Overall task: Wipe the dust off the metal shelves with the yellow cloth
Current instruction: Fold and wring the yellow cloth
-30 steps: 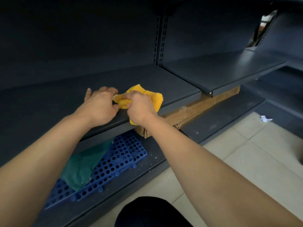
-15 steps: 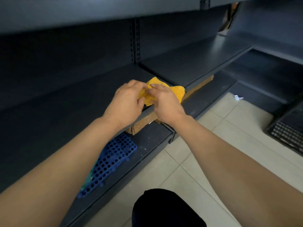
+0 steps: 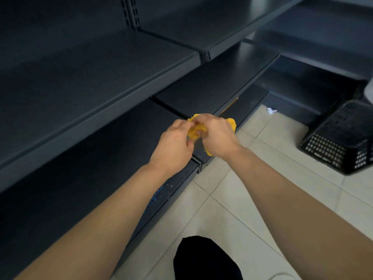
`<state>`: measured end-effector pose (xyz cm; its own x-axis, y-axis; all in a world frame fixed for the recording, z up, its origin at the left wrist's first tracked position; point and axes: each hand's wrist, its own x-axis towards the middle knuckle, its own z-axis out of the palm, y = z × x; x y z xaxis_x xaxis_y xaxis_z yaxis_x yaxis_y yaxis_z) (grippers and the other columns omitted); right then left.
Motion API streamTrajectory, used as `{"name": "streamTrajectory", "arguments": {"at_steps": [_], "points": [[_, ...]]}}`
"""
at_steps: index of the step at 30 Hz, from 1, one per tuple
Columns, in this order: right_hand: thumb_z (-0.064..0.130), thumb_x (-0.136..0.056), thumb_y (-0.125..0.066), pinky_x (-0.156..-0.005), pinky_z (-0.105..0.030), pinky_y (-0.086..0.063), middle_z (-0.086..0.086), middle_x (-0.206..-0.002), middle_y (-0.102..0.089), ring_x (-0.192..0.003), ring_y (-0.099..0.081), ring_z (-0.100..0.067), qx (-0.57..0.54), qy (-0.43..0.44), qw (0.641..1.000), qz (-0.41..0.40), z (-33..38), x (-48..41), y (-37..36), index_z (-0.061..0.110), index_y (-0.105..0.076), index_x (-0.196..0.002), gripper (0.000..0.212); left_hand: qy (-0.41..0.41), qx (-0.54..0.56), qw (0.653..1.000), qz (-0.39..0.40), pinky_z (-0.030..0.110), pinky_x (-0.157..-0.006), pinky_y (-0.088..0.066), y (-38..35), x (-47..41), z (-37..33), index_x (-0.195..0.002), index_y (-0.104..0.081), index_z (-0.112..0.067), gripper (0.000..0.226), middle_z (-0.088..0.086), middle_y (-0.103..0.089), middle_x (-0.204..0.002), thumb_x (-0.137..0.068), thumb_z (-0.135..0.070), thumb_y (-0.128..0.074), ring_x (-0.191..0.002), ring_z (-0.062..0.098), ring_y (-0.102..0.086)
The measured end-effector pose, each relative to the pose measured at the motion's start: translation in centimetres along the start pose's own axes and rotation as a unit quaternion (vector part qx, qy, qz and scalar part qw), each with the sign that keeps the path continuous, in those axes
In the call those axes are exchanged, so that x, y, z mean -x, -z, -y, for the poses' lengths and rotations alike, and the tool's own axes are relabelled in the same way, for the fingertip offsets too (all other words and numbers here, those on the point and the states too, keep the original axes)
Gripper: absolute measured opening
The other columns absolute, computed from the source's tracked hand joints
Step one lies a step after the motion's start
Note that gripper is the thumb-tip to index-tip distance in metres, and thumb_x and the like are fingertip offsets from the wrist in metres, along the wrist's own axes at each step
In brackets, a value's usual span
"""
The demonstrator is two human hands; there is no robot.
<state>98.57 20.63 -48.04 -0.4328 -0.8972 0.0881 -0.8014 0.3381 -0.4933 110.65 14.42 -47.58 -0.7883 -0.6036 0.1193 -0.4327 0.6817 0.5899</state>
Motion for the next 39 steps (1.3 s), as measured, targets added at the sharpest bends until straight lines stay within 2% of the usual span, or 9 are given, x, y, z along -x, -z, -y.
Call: {"name": "streamTrajectory", "arguments": {"at_steps": [3, 8, 15, 20, 24, 30, 33, 36, 39], "points": [[0.004, -0.092, -0.052, -0.089, -0.032, -0.044, -0.005, -0.128, -0.056, -0.113, -0.054, -0.025, -0.008, -0.015, 1.000, -0.020, 1.3, 0.7, 3.7, 0.016, -0.053, -0.123, 0.033, 0.006, 0.005, 1.000, -0.003, 0.039, -0.100, -0.041, 2.5, -0.1, -2.4, -0.121, -0.052, -0.013, 0.032, 0.004, -0.049, -0.126, -0.090, -0.009, -0.053, -0.112, 0.022, -0.052], [0.011, -0.092, -0.056, -0.076, -0.035, -0.043, -0.008, -0.115, -0.056, -0.090, -0.048, -0.022, -0.028, -0.014, 0.999, -0.034, 4.8, 1.5, 9.8, 0.015, -0.040, -0.126, 0.037, 0.008, -0.003, 1.000, -0.021, 0.039, -0.104, -0.038, 8.2, -0.3, -6.2, -0.125, -0.050, -0.011, 0.035, 0.005, -0.049, -0.128, -0.090, -0.011, -0.054, -0.116, 0.022, -0.050], [0.002, -0.081, -0.061, -0.082, -0.026, -0.036, -0.006, -0.128, -0.037, -0.114, -0.040, -0.022, -0.006, 0.061, 0.997, -0.050, 10.6, 3.0, 17.7, 0.012, -0.042, -0.124, 0.049, 0.009, 0.011, 0.999, -0.047, 0.032, -0.105, -0.035, 16.3, 1.9, -11.9, -0.134, -0.042, -0.015, 0.050, 0.004, -0.043, -0.134, -0.087, -0.011, -0.059, -0.122, 0.020, -0.044], [0.002, -0.080, -0.063, -0.081, -0.036, -0.048, -0.004, -0.128, -0.033, -0.106, -0.046, -0.022, 0.012, 0.104, 0.994, -0.035, 14.9, 4.8, 23.3, 0.013, -0.038, -0.127, 0.054, -0.033, -0.038, 0.998, -0.030, 0.035, -0.107, -0.032, 21.6, 3.5, -15.9, -0.137, -0.038, -0.017, 0.059, 0.001, -0.038, -0.140, -0.084, -0.013, -0.063, -0.128, 0.022, -0.037], [0.003, -0.080, -0.066, -0.072, -0.041, -0.052, -0.003, -0.129, -0.028, -0.095, -0.049, -0.019, 0.040, 0.139, 0.989, -0.032, 18.4, 6.6, 26.4, 0.014, -0.033, -0.133, 0.063, -0.062, -0.059, 0.995, -0.053, 0.038, -0.110, -0.030, 24.9, 4.9, -18.3, -0.140, -0.035, -0.019, 0.063, 0.001, -0.041, -0.140, -0.084, -0.016, -0.063, -0.132, 0.020, -0.034], [0.005, -0.083, -0.065, -0.074, -0.038, -0.052, -0.004, -0.135, -0.028, -0.103, -0.050, -0.021, 0.069, 0.164, 0.982, -0.066, 21.8, 9.6, 29.5, 0.015, -0.024, -0.143, 0.073, -0.106, -0.082, 0.986, -0.098, 0.039, -0.091, -0.043, 28.3, 6.8, -20.5, -0.124, -0.053, -0.016, 0.039, 0.005, -0.056, -0.112, -0.085, -0.009, -0.055, -0.104, 0.023, -0.052], [0.018, -0.085, -0.065, -0.086, -0.036, -0.045, -0.006, -0.141, -0.035, -0.117, -0.045, -0.024, 0.093, 0.140, 0.982, -0.086, 22.0, 9.9, 31.7, 0.016, -0.020, -0.145, 0.075, -0.111, -0.061, 0.983, -0.133, 0.039, -0.087, -0.046, 29.6, 6.3, -22.0, -0.116, -0.057, -0.014, 0.031, 0.004, -0.056, -0.107, -0.086, -0.007, -0.051, -0.099, 0.021, -0.053], [0.036, -0.083, -0.067, -0.092, -0.041, -0.045, -0.008, -0.129, -0.048, -0.113, -0.050, -0.028, 0.095, 0.066, 0.992, -0.049, 20.9, 9.3, 34.0, 0.020, -0.022, -0.144, 0.077, -0.099, -0.045, 0.982, -0.155, 0.037, -0.082, -0.048, 30.0, 4.8, -23.5, -0.113, -0.057, -0.015, 0.027, 0.002, -0.055, -0.107, -0.088, -0.009, -0.049, -0.093, 0.018, -0.054], [0.037, -0.085, -0.063, -0.080, -0.040, -0.049, -0.007, -0.111, -0.056, -0.098, -0.057, -0.029, 0.099, 0.030, 0.994, -0.033, 18.9, 7.7, 36.2, 0.020, -0.033, -0.135, 0.061, -0.097, -0.042, 0.980, -0.167, 0.038, -0.080, -0.048, 29.5, 2.2, -25.2, -0.111, -0.056, -0.014, 0.024, 0.003, -0.052, -0.104, -0.088, -0.009, -0.049, -0.090, 0.019, -0.053]]}}
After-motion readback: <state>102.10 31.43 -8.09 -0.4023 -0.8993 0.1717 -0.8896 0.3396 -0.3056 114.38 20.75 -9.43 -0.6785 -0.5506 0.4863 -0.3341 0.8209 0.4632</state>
